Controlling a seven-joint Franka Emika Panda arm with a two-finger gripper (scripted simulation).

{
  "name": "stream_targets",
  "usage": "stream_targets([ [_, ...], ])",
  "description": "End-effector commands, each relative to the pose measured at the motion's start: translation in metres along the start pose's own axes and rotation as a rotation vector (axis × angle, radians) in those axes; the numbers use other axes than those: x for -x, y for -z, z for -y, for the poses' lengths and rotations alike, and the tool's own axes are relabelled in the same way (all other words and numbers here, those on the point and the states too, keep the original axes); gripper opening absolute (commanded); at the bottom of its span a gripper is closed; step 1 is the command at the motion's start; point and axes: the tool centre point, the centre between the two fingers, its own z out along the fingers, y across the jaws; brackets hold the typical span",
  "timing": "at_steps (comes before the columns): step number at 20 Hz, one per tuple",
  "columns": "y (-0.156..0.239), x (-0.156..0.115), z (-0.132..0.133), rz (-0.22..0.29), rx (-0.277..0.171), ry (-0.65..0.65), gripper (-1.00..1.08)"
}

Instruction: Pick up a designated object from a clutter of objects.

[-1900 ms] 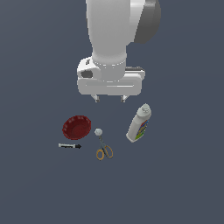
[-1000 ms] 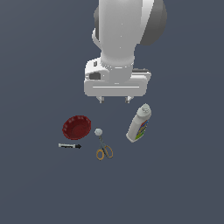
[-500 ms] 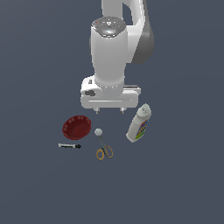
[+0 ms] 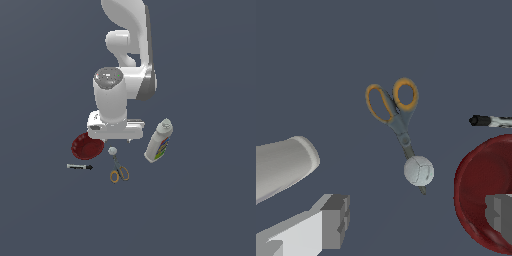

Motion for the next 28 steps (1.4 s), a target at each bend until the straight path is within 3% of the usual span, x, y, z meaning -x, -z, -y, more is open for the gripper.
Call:
stream_targets([
  [1, -0.021, 0.003, -0.009, -0.004, 0.0, -0.005, 1.0],
  [12, -0.068, 0.015, -0.029, -0.01, 0.003, -0.018, 1.0],
  [20, -0.074, 0.016, -0.03, -0.009, 0.003, -0.019, 1.0],
  [28, -0.107, 0.017, -0.03, -0.009, 0.003, -0.019, 1.0],
])
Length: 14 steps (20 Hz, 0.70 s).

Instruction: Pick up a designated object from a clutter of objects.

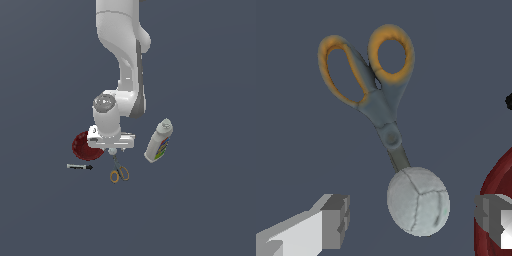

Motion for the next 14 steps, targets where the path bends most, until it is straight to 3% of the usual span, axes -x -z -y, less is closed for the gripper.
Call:
stream_targets([
  [1, -0.0152, 0.0044, -0.0031, 0.01, 0.0, -0.006, 1.0],
  [7, -0.0243, 0.0039, -0.0033, 0.01, 0.001, -0.006, 1.0],
  [8, -0.0243, 0.0039, -0.0033, 0.01, 0.001, -0.006, -1.0],
  [14, -0.0243, 0.0039, -0.0033, 0.01, 0.001, -0.006, -1.0],
])
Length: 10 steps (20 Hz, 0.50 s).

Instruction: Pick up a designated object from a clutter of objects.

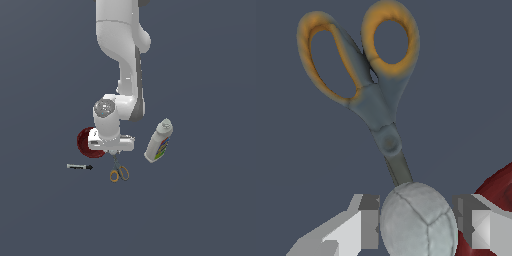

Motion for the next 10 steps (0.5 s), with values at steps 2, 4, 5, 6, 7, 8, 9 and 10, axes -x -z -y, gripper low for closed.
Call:
stream_targets([
  [2, -0.006, 0.005, -0.001, 0.014, -0.001, -0.003, -1.0],
  [4, 0.0, 0.0, 0.0, 0.001, 0.0, 0.001, -1.0],
  [5, 0.0, 0.0, 0.001, 0.001, 0.0, 0.001, -1.0],
  [6, 0.001, 0.0, 0.001, 0.001, 0.0, 0.001, -1.0],
  [7, 0.002, 0.0, 0.001, 0.001, 0.0, 0.001, -1.0],
  [8, 0.004, 0.001, 0.002, 0.001, 0.0, 0.001, -1.0],
  [9, 0.006, 0.001, 0.003, 0.001, 0.0, 0.001, -1.0],
  [10, 0.008, 0.001, 0.003, 0.001, 0.0, 0.001, -1.0],
])
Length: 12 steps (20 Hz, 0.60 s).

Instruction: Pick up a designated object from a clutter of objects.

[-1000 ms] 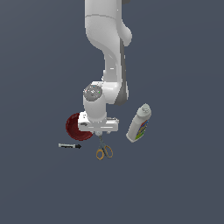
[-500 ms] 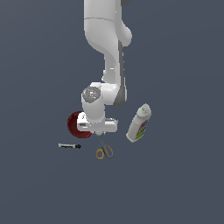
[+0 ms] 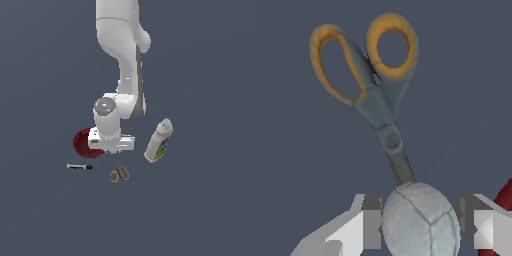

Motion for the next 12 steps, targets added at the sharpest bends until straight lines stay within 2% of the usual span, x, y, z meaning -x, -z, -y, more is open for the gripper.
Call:
stream_targets([
  [1, 0.006, 0.001, 0.002, 0.0, 0.0, 0.0, -1.0],
  [12, 0.071, 0.008, 0.025, 0.003, 0.0, 0.0, -1.0],
])
